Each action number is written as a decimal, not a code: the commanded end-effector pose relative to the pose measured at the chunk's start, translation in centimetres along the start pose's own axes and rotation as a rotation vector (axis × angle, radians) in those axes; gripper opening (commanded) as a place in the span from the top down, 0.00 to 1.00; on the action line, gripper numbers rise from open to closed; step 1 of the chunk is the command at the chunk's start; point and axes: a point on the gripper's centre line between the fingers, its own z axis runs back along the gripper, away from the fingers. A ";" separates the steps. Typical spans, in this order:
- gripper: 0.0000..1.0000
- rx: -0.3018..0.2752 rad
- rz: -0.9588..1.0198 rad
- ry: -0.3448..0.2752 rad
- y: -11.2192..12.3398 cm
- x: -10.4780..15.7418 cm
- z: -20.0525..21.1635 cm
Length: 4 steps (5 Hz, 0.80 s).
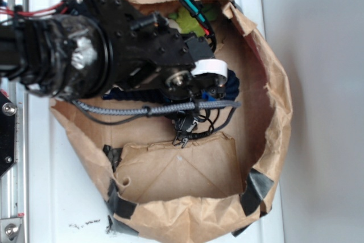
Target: Grab the blue rope.
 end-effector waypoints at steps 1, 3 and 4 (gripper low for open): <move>1.00 -0.012 0.034 -0.053 -0.2 1.5 4.9; 1.00 -0.102 0.112 -0.024 0.1 2.8 12.7; 1.00 -0.102 0.131 -0.029 0.3 3.1 13.7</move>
